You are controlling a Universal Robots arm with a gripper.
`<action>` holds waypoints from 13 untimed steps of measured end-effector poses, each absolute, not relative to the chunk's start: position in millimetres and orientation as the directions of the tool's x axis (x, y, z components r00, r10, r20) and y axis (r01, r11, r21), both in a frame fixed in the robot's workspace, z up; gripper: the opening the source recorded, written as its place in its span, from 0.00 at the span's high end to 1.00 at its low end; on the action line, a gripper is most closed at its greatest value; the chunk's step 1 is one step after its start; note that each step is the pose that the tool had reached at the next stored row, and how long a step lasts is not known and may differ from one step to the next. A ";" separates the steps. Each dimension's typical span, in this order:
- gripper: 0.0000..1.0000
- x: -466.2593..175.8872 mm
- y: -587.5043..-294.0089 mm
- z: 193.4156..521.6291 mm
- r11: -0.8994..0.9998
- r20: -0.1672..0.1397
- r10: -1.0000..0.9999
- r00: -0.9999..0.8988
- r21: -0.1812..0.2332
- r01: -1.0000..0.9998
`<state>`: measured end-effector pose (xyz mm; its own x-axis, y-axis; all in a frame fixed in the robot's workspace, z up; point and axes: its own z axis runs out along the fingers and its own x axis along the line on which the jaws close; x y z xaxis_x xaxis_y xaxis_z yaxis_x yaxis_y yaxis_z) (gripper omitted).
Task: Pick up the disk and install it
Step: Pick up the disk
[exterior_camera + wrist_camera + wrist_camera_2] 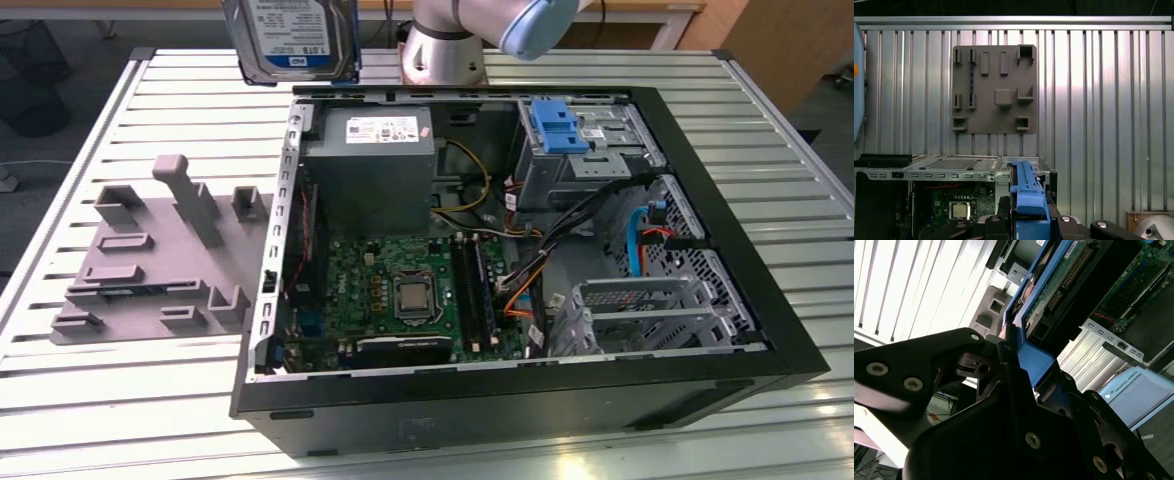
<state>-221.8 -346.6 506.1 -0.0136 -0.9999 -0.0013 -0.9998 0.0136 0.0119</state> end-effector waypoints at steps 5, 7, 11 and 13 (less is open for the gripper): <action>0.63 -208.3 -346.6 506.0 0.014 -0.001 -1.000 -0.014 0.012 -1.000; 0.63 -204.0 -346.6 506.0 0.014 -0.001 -1.000 -0.014 0.012 -1.000; 0.63 -202.7 -346.6 506.0 0.014 -0.001 -1.000 -0.014 0.012 -1.000; 0.63 -202.6 -346.6 506.0 0.014 -0.001 -1.000 -0.014 0.012 -1.000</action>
<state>-202.6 -346.6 506.0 -0.0137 -0.9999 -0.0014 -0.9998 0.0137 0.0118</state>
